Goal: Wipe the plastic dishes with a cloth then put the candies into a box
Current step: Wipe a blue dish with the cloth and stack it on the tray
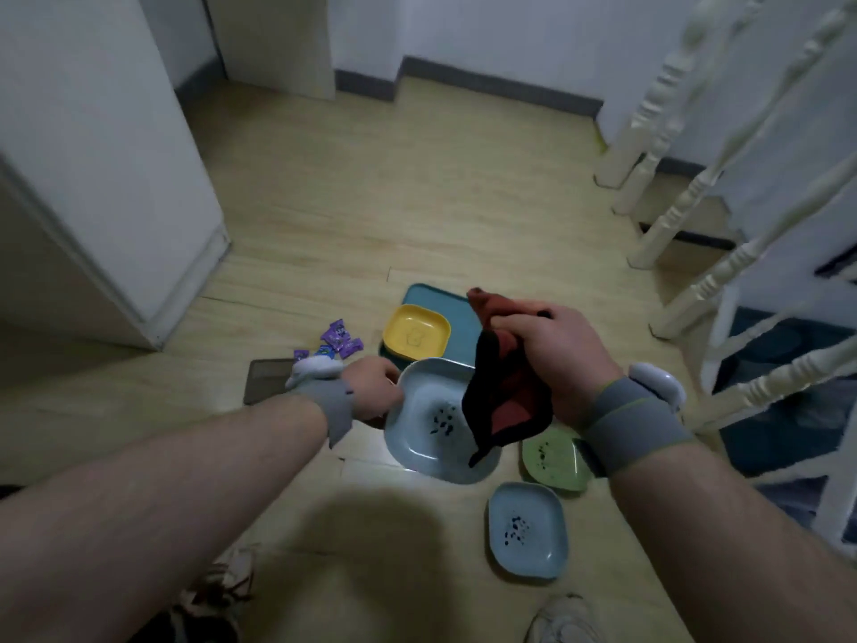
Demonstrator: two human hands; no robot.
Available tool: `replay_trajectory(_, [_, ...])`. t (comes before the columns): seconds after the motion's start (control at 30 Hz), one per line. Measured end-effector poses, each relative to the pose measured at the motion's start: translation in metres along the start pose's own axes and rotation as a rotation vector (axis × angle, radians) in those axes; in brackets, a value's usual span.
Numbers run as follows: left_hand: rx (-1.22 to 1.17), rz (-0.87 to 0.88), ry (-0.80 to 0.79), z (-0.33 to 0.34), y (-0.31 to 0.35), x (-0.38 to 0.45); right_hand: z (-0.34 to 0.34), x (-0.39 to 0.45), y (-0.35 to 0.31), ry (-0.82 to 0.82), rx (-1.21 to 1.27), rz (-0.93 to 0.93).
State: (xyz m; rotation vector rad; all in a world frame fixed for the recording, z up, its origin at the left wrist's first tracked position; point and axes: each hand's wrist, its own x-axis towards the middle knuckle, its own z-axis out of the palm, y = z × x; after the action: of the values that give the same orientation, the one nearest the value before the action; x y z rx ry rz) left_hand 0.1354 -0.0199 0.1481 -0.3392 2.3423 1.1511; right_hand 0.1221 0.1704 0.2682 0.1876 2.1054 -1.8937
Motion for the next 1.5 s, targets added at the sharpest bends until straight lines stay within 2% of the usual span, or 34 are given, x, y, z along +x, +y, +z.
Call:
replay_trajectory(0.2, [-0.514,-0.019,0.021,-0.038,0.048,-0.076,-0.018,-0.061,-0.054,0.019,0.195,-0.092])
replay_trajectory(0.3, [-0.647,-0.042,0.034,-0.057,0.057,-0.106,-0.021,-0.074,-0.057,0.056,0.315,-0.08])
replay_trajectory(0.43, [-0.842,-0.037,0.065,-0.071,0.058,-0.122,-0.016,-0.082,-0.06,0.007,0.384,-0.085])
replay_trajectory(0.67, [-1.091,-0.048,0.057,-0.078,0.049,-0.117,-0.022,-0.085,-0.057,-0.04,0.302,-0.021])
replay_trajectory(0.83, [-1.141,0.033,0.054,-0.081,0.056,-0.116,-0.013,-0.086,-0.059,-0.012,0.225,-0.06])
replay_trajectory(1.27, [-1.219,0.15,-0.149,-0.046,0.065,-0.124,0.007,-0.087,-0.055,-0.125,0.088,-0.032])
replay_trajectory(1.4, [-1.188,0.14,-0.181,-0.039,0.068,-0.121,0.006,-0.078,-0.047,-0.046,-0.047,-0.005])
replay_trajectory(1.5, [-1.238,0.117,-0.273,-0.03,0.069,-0.12,0.007,-0.068,-0.038,0.008,-0.117,0.036])
